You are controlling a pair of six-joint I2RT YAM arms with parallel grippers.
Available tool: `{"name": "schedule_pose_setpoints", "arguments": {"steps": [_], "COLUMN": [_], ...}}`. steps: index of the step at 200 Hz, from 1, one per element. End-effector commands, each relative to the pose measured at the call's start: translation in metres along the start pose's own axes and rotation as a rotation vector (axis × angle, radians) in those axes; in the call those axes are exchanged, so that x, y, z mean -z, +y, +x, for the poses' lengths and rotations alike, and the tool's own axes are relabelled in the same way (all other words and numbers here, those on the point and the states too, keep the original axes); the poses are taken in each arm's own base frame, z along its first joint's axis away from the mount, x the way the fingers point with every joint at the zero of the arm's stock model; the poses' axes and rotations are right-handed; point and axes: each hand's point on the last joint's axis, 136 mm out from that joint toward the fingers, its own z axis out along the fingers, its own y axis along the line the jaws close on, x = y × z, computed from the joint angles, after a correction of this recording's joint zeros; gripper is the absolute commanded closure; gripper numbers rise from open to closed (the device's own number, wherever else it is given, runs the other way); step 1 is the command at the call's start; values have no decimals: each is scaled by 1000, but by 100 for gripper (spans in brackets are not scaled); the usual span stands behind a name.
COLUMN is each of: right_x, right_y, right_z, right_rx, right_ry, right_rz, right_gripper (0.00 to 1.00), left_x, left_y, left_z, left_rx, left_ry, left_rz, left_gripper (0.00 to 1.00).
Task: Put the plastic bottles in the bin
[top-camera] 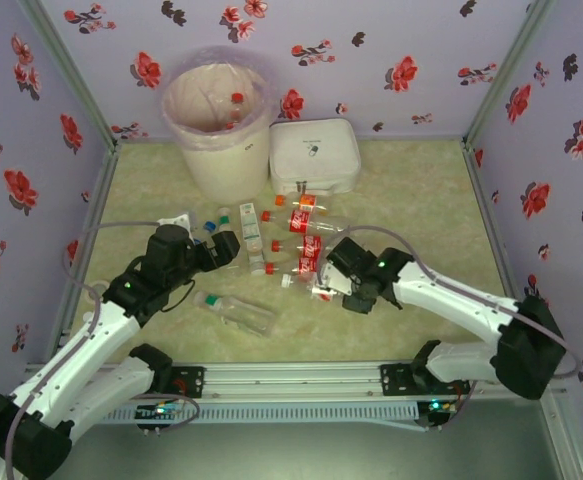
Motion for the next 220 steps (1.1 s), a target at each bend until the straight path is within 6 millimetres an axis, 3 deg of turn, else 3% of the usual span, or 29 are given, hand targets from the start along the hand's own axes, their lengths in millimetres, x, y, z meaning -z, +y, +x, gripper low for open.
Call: {"name": "schedule_pose_setpoints", "arguments": {"steps": [1,27,41,71,96,139,179,220], "right_x": [25,47,57,70,74,80,77,74], "right_y": [-5,-18,-30,-45,-48,-44,-41,-40], "right_z": [-12,-38,-52,-78,-96,-118,-121,-124], "right_rx": [-84,-199,-280,-433,-478,-501,-526,-538], "right_ry": [-94,-273,-359,-495,-586,-688,-706,-727], "right_rz": [17,65,100,113,88,17,-8,-17], "right_gripper": [51,56,65,67,67,67,67,67], "left_x": [4,18,29,34,24,-2,-5,-18], "left_y": [-23,-76,-98,-125,-145,-165,-186,-187], "left_z": [-14,-29,-37,-44,-36,-21,-20,-13], "left_rx": [37,6,4,27,11,-9,12,3], "left_ry": [-49,-134,-200,-267,-252,-219,-205,-165], "left_rz": [103,381,489,616,667,689,788,752], "left_gripper": [1,1,1,1,1,2,7,23]}}
